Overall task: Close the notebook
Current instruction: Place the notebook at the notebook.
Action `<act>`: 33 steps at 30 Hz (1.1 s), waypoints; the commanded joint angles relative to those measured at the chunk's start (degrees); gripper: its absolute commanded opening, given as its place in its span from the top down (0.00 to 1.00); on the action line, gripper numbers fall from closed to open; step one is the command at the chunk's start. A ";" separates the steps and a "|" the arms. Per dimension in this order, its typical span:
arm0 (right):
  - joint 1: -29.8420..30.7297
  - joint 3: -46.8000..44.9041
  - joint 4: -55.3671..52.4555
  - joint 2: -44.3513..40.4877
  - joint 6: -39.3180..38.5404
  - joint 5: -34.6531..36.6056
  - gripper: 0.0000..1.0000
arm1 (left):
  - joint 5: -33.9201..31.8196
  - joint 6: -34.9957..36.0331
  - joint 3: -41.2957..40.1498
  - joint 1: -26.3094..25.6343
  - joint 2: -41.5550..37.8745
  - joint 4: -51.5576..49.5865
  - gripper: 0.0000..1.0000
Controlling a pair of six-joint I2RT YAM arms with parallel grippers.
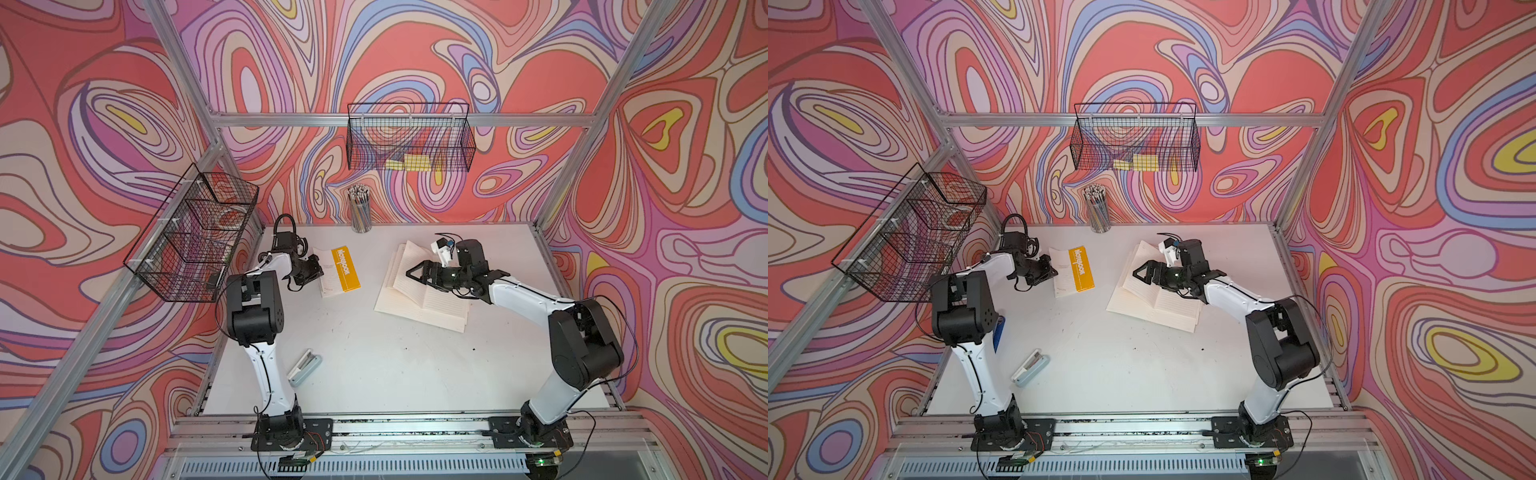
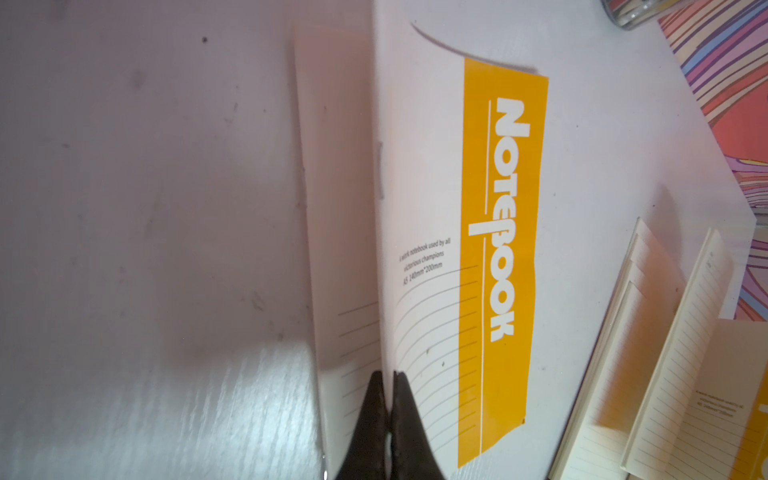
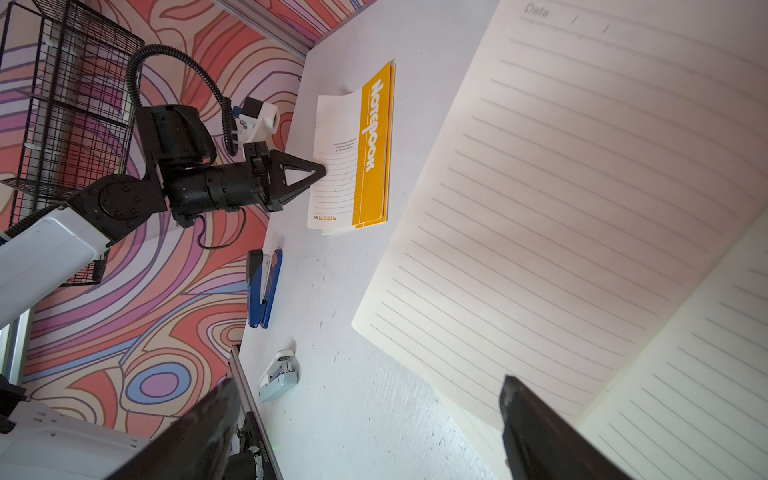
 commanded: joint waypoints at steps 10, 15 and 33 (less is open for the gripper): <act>-0.29 -1.07 1.58 -0.11 0.42 0.05 0.02 | -2.84 0.84 0.83 -0.15 -0.11 -3.73 0.73; -0.25 -1.46 1.95 -0.36 0.67 -0.08 0.02 | -5.40 1.62 1.43 -0.30 0.01 -5.20 0.67; -0.26 -1.89 1.96 -0.64 0.73 -0.08 0.02 | -14.12 2.03 -0.38 -3.18 -10.43 -6.45 0.58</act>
